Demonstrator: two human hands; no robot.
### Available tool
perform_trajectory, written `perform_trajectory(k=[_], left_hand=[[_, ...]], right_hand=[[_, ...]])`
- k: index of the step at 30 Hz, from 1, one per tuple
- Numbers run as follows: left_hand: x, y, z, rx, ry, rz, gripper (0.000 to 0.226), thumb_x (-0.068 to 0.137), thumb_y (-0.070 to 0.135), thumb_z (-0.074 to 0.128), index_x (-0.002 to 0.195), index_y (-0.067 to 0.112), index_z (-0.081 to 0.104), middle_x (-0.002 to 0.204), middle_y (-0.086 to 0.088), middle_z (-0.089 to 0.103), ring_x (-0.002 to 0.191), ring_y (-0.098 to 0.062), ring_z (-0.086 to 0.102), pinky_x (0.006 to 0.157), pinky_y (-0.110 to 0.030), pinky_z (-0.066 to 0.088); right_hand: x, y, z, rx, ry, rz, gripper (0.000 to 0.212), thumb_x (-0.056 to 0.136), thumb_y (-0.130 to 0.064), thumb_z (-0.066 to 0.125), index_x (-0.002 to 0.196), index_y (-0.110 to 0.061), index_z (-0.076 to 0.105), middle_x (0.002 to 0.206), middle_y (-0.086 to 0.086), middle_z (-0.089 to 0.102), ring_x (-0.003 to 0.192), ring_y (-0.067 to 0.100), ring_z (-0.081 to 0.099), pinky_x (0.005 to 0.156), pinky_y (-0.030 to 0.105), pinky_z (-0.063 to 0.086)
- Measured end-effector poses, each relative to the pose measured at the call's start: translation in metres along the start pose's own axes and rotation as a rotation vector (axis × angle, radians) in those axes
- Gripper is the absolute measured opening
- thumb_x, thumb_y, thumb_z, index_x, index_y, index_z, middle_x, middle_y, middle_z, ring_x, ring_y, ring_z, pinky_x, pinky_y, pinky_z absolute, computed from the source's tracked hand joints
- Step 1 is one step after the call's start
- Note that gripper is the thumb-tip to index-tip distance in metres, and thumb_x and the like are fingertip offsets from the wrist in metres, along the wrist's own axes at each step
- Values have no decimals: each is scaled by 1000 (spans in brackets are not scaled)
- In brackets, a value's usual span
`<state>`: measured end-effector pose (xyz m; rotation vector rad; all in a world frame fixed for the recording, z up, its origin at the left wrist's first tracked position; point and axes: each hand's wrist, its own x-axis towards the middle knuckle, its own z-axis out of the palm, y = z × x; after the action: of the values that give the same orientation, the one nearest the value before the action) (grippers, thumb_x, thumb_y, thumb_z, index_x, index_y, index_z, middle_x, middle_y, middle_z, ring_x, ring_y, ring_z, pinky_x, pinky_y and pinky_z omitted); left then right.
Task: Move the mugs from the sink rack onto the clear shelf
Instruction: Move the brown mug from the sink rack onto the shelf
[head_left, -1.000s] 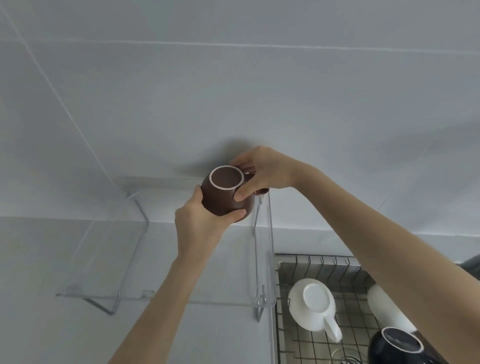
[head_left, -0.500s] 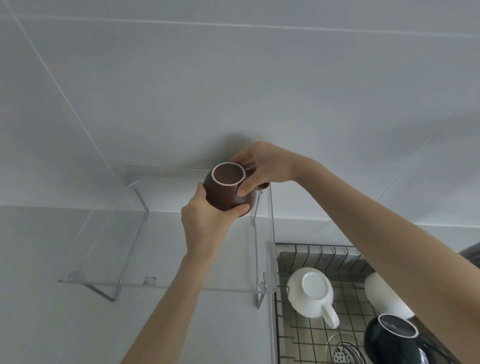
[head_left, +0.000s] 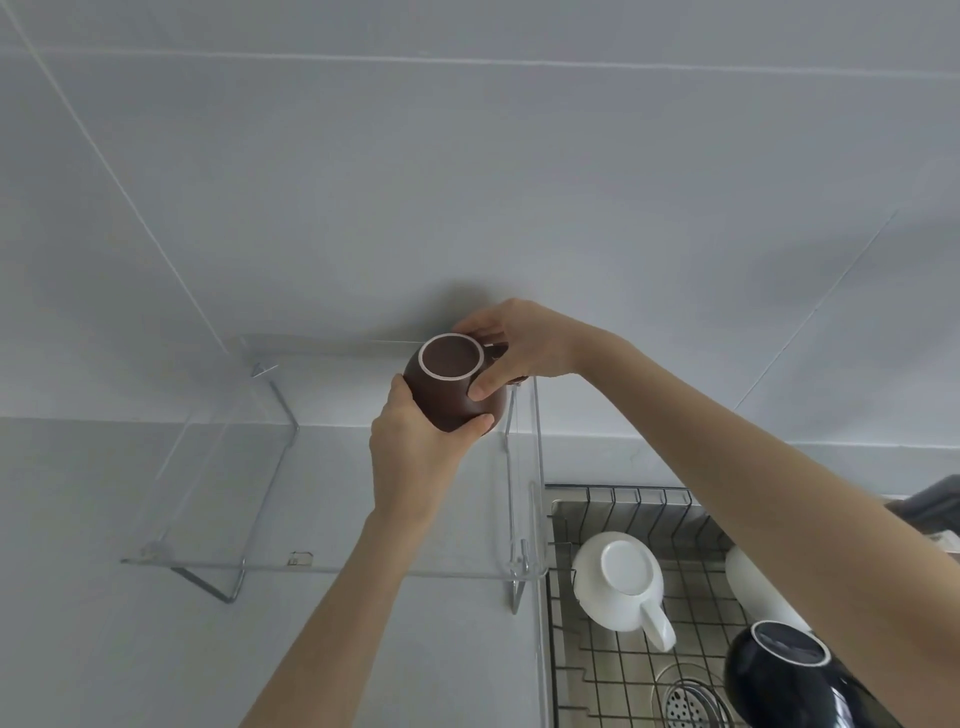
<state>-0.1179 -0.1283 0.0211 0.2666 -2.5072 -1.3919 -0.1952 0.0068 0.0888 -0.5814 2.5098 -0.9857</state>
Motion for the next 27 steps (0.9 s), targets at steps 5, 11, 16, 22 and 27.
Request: perform_trajectory(k=[5,11,16,22,27], left_hand=[[0,1,-4,19,-68,10,69,54,36,81,108,11,47,109,-5,61,98,-24,57,74,-24,39],[-26,53,-10,-16,26,294,78,66,30,76,132,10,39,133,-5,49,120,-17,46,96,-18,34],[-99,70,22,-181,-355,460,47,71,28,72,115,18,58,110,11,60,103,2,53,92,-11,42],[-172,39,110,-62,-1080,16,91,65,42,75,140,20,30,144,1,44,129,-9,43,106,-27,36],[-200,16,164,81,-1194,-62,67,60,46,75,117,17,54,119,1,62,119,-21,54,96,-34,46]], right_hand=[[-9,-3,0,-114,55,12,74,67,-19,78,133,-15,45,137,2,53,127,15,47,103,28,39],[-90,-4,-29,153,252,26,52,79,-24,69,127,-20,52,130,-2,58,120,9,52,102,22,39],[-209,54,-23,404,460,173,30,82,-16,65,112,-17,64,110,-1,70,103,4,65,96,22,46],[-310,150,40,429,580,528,31,77,-14,70,107,-16,66,109,2,70,88,-3,65,94,22,50],[-336,203,86,405,465,732,64,64,-36,78,121,-14,59,115,2,67,109,16,61,103,40,45]])
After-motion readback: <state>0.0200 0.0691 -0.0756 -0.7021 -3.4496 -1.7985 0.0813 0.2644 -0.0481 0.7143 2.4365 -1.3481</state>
